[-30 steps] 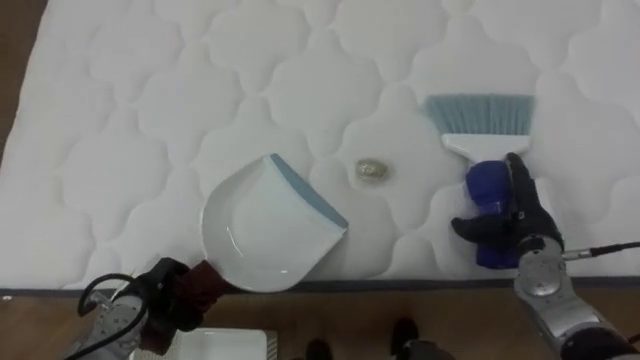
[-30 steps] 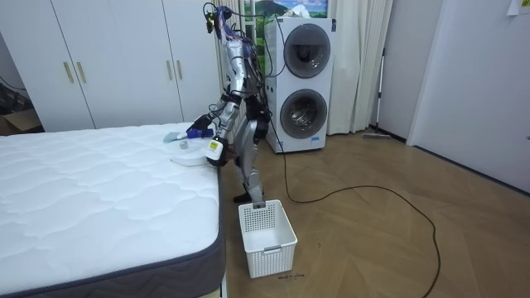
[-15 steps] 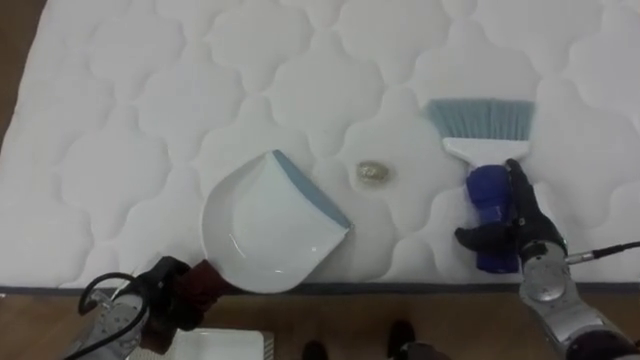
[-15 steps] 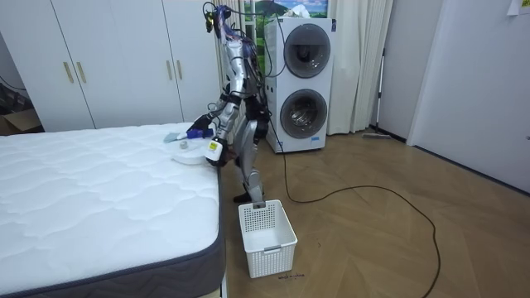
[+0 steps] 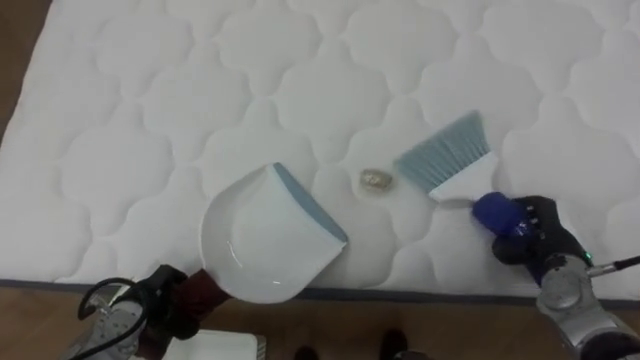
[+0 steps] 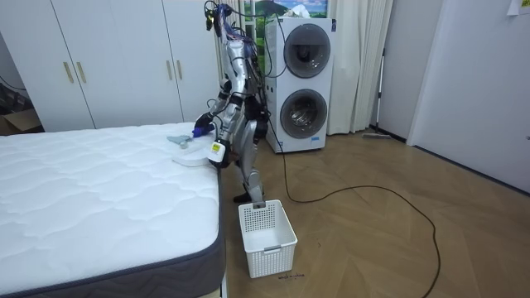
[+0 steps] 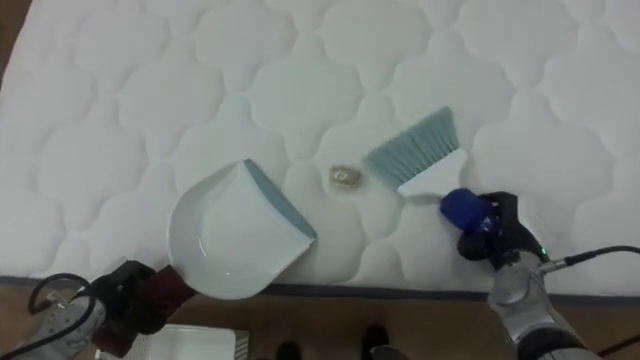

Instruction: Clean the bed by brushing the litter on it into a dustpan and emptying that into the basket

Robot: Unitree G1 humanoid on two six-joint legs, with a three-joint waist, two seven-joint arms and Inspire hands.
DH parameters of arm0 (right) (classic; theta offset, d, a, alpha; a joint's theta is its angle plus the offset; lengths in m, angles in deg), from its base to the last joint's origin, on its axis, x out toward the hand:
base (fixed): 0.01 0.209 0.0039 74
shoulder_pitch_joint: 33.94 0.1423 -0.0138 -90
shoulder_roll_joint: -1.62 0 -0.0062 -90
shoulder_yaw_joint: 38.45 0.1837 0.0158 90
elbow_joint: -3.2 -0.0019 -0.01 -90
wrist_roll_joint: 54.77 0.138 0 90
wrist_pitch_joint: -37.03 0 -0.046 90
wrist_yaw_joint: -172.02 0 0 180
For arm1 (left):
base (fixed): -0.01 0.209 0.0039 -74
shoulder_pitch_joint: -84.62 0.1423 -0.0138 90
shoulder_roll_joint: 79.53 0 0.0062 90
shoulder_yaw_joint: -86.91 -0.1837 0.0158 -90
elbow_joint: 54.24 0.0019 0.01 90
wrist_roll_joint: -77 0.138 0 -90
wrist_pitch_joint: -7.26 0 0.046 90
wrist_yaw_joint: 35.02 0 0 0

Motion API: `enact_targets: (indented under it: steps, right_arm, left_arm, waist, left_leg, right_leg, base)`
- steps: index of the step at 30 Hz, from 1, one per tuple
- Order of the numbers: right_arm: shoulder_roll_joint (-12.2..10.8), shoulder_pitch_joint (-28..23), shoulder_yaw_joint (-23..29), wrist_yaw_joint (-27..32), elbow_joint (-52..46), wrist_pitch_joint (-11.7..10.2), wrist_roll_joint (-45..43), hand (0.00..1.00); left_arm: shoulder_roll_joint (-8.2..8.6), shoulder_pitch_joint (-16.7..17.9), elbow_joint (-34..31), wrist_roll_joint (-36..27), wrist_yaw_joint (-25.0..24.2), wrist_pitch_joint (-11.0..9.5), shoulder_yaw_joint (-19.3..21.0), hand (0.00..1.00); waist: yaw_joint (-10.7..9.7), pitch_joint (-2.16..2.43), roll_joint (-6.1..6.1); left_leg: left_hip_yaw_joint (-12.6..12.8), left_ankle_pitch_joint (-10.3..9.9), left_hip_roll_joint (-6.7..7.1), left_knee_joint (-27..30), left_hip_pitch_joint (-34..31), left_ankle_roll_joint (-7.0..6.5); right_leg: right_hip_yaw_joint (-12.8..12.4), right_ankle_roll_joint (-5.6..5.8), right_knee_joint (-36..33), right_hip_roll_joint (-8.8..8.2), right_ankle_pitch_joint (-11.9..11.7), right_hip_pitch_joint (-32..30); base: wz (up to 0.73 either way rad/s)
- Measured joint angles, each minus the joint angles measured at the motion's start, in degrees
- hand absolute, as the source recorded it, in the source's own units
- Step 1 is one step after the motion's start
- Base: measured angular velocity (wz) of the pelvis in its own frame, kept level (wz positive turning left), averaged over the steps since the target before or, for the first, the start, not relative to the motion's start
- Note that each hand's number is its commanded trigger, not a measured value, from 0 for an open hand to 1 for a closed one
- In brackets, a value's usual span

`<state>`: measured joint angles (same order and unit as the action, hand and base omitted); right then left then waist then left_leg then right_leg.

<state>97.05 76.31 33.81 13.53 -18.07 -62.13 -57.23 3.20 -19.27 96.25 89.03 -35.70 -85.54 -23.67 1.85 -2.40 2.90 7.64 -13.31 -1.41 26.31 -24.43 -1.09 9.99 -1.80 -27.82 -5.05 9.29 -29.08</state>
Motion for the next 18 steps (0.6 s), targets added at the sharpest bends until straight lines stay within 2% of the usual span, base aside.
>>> enact_targets:
  steps: [4,10,13,14,18]
  right_arm:
    - [0.17,-0.29,1.11,-1.03,0.07,-0.02,0.08,1.0]
    - [1.12,-0.68,1.7,-2.64,0.54,1.38,0.38,1.0]
    - [2.05,-0.43,2.24,-4.13,0.75,1.7,1.23,1.0]
    - [2.37,-0.2,2.23,-4.64,1.29,1.7,1.26,1.0]
    - [3.95,1.79,2.23,-5.89,3.36,1.81,-1.15,1.0]
  left_arm:
    - [0.01,-0.25,0.0,0.64,0.0,-0.02,0.12,1.0]
    - [-0.03,-0.36,-0.04,1.5,-0.12,0.59,0.4,1.0]
    - [-0.03,-1.29,-0.09,1.89,-0.12,0.61,1.06,1.0]
    - [-0.12,-1.66,-0.1,2.01,-0.06,0.6,1.28,1.0]
    - [-0.38,-2.97,-0.26,2.12,-0.01,0.59,1.27,1.0]
  waist:
    - [0.02,0.05,0.03]
    - [0.34,0.21,0.22]
    - [1.22,0.23,0.19]
    - [1.35,0.23,0.19]
    - [1.3,0.24,0.05]
  left_leg:
    - [0.07,-0.02,0.04,0.07,0.0,-0.03]
    - [0.09,-0.02,0.05,0.29,0.04,-0.04]
    - [0.43,-0.02,0.08,0.59,-0.35,-0.06]
    - [0.52,-0.02,0.14,0.87,-0.43,-0.06]
    - [0.3,0.04,0.64,1.19,-0.94,-0.16]
  right_leg:
    - [0.03,0.02,-0.06,-0.08,-0.01,0.0]
    - [-0.39,-0.01,-0.6,-0.12,0.01,-0.16]
    - [-0.49,-0.12,-1.39,-0.3,0.01,-0.98]
    - [-0.34,-0.28,-1.89,-0.83,0.12,-1.17]
    - [-0.54,-0.28,-2.92,-1.12,0.26,-1.84]
  base:
    - [0.0]
    - [0.0]
    - [-0.06]
    - [0.0]
    - [0.05]
